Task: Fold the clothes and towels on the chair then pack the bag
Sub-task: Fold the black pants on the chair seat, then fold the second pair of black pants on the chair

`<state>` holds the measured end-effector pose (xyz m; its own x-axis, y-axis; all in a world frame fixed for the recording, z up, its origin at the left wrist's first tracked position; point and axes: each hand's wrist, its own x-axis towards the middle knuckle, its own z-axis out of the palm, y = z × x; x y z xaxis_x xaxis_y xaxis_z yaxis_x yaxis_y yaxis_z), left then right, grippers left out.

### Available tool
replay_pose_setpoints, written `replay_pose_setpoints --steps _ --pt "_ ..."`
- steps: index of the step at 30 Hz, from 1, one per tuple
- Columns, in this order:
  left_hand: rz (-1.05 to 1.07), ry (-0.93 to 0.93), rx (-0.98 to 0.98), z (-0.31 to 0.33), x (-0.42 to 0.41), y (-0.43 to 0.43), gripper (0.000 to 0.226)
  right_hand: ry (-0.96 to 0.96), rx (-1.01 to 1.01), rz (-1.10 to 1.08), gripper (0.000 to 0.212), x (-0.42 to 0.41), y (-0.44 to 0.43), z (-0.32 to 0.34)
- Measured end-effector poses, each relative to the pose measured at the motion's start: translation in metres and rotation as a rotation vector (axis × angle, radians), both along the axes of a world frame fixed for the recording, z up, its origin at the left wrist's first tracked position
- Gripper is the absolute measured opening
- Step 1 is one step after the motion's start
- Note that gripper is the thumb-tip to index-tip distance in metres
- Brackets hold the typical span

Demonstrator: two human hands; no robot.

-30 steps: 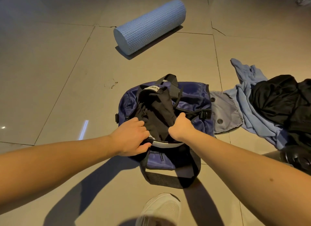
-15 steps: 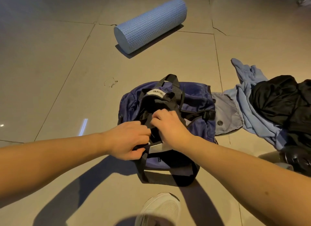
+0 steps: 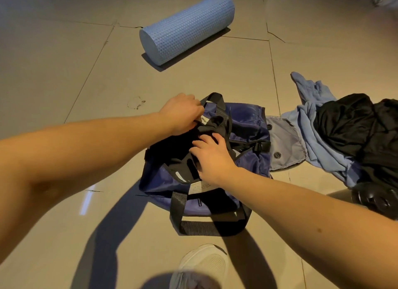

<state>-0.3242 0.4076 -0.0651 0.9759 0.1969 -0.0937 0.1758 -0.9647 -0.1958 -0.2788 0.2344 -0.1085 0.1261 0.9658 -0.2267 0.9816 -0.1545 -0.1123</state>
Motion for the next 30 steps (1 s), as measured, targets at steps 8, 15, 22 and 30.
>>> replay_pose_setpoints --steps 8,15,22,30 --pt "0.303 -0.356 -0.348 0.011 -0.002 0.002 0.011 0.23 -0.364 -0.393 0.089 0.014 0.015 -0.015" --pt "0.232 -0.323 -0.327 0.004 -0.01 0.01 0.02 0.061 -0.369 -0.502 0.1 -0.009 0.028 -0.009" --pt "0.096 -0.115 -0.354 0.001 -0.01 -0.011 0.025 0.209 -0.159 -0.364 0.029 0.021 -0.034 0.04" --pt "-0.16 0.203 -0.3 0.063 0.108 -0.118 0.02 0.234 0.02 -0.716 0.018 0.134 -0.155 0.107"
